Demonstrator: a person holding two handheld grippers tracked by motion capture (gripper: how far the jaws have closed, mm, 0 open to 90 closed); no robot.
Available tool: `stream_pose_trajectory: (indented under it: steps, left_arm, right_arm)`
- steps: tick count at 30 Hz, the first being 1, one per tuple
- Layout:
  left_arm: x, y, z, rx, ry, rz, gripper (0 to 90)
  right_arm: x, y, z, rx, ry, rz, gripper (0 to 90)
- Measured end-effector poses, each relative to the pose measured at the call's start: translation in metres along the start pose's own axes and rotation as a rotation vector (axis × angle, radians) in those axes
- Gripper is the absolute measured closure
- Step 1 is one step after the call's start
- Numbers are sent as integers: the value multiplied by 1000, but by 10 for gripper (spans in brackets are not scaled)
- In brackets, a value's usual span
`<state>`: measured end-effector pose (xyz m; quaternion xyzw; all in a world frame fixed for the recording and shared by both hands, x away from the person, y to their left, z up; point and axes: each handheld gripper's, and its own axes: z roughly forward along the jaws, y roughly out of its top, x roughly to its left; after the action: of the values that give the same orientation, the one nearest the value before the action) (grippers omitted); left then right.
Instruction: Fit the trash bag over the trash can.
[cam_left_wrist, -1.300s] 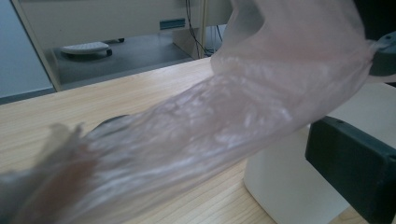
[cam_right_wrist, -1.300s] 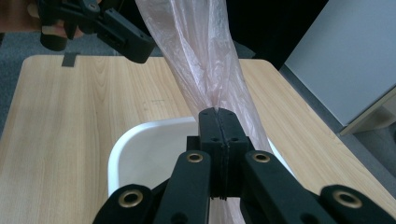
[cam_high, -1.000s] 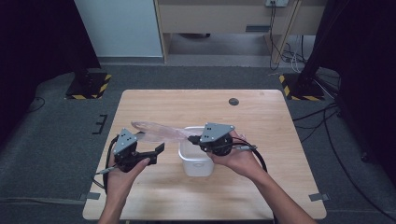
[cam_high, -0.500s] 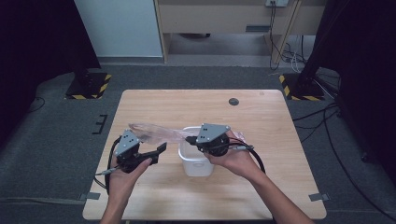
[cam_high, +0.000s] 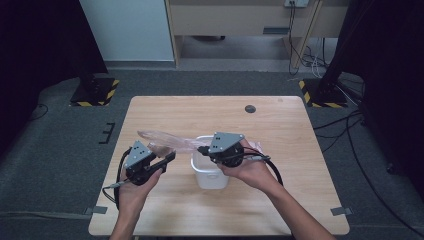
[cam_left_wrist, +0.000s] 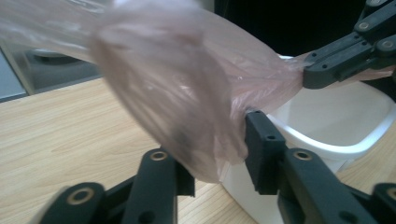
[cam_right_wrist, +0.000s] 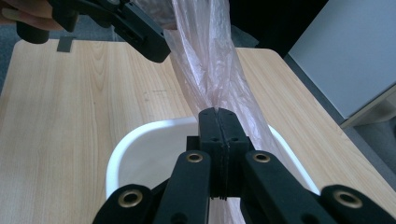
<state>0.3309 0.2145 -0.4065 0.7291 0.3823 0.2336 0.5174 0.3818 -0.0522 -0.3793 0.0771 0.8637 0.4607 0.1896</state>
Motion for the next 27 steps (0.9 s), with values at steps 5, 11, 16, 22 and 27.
stream_pose_trajectory:
  steps: [5, 11, 16, 22, 27]
  left_arm:
    - [-2, 0, 0, -1, 14, 21, 787]
    - [-1, 0, -1, -10, 27, 20, 857]
    - [2, 0, -3, -25, 55, 11, 882]
    - [6, 1, -8, -42, 77, 4, 887]
    - [12, 1, -14, -49, 88, 4, 887]
  right_arm:
    - [0, 0, 1, -3, 2, 3, 900]
    - [1, 1, 3, -10, 9, 14, 886]
    - [0, 2, 1, -20, 4, 38, 765]
    - [-4, 2, -10, -44, 4, 65, 629]
    - [-7, 1, -22, -58, -3, 86, 571]
